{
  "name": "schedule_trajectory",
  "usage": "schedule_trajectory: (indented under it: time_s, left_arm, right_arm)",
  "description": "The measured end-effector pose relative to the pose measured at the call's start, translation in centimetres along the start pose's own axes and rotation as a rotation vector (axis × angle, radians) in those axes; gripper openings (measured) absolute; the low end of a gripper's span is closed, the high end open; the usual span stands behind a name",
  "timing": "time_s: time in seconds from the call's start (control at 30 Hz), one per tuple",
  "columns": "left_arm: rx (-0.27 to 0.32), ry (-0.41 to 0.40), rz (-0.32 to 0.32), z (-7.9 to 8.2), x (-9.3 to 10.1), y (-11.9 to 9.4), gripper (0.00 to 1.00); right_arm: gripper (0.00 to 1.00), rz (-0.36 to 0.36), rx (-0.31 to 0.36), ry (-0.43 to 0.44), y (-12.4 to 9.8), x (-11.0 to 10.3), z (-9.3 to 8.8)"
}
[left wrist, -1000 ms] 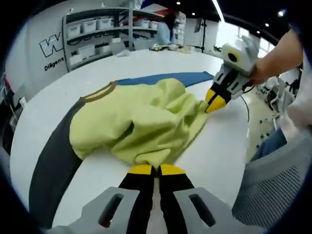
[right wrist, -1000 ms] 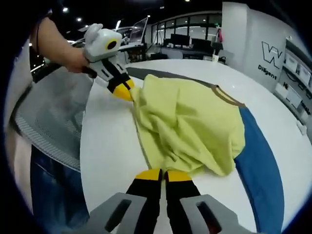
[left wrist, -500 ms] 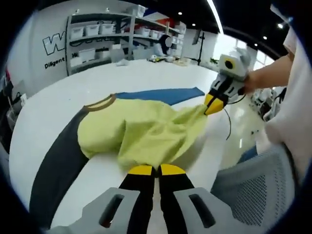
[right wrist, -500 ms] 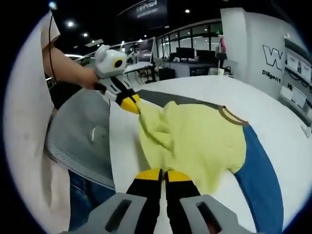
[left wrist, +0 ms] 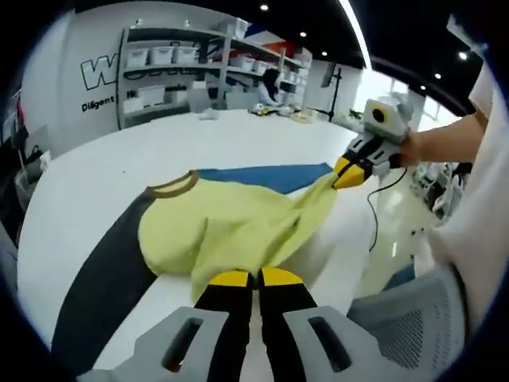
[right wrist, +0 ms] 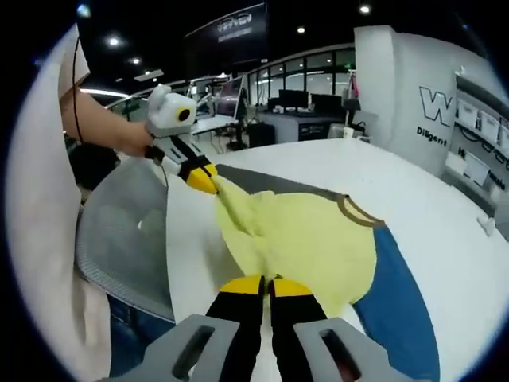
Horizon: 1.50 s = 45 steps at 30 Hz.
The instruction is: Fold the garment on the visible template until the final outline fits inside the template.
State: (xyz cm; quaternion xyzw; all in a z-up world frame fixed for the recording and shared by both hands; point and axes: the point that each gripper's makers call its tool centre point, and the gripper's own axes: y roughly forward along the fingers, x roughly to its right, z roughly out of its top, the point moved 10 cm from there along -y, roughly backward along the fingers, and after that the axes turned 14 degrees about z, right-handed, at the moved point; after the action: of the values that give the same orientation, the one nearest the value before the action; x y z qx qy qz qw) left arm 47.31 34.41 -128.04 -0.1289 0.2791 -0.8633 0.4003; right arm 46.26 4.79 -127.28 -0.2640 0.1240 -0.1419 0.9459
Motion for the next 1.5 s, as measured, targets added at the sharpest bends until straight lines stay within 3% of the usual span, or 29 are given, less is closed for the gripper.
schedule_trajectory:
  time_s: [0.2, 0.57, 0.67, 0.73, 0.97, 1.13, 1.23, 1.3, 1.43, 1.5]
  left_arm:
    - [0.003, -0.041, 0.027, 1.2, -1.3, 2.6, 0.00]
    - [-0.043, -0.115, 0.089, 2.1, -3.7, 7.4, 0.01]
    - [-0.054, -0.124, 0.098, 2.2, -4.2, 8.1, 0.01]
    - [-0.058, -0.122, 0.105, 2.2, -4.5, 8.2, 0.01]
    - [-0.063, -0.108, 0.107, 2.1, -4.9, 8.3, 0.01]
    - [-0.043, -0.089, 0.117, 2.1, -5.1, 7.7, 0.09]
    - [-0.032, -0.097, 0.125, 2.0, -5.1, 7.2, 0.11]
    - [-0.029, -0.106, 0.126, 1.7, -5.2, 6.9, 0.10]
    - [-0.031, -0.105, 0.132, 1.1, -5.0, 6.6, 0.10]
    - [-0.036, -0.111, 0.131, 0.8, -4.8, 6.5, 0.10]
  right_arm:
    - [0.00, -0.036, -0.016, 0.017, 0.8, 3.0, 0.2]
    - [0.00, -0.104, -0.062, 0.068, 3.1, 8.4, -0.5]
    - [0.11, -0.121, -0.060, 0.115, 3.1, 9.3, -1.1]
    - [0.15, -0.115, -0.054, 0.130, 2.9, 9.5, -1.6]
    - [0.15, -0.087, -0.049, 0.159, 2.7, 8.4, -3.0]
    - [0.14, -0.049, -0.036, 0.149, 3.9, 6.2, -3.0]
    - [0.18, -0.041, -0.068, 0.150, 5.1, 5.4, -3.4]
    - [0.24, -0.059, -0.111, 0.165, 5.5, 5.5, -3.7]
    - [0.24, -0.129, -0.105, 0.197, 5.6, 6.7, -3.4]
    - [0.24, -0.152, -0.070, 0.235, 5.6, 7.4, -3.2]
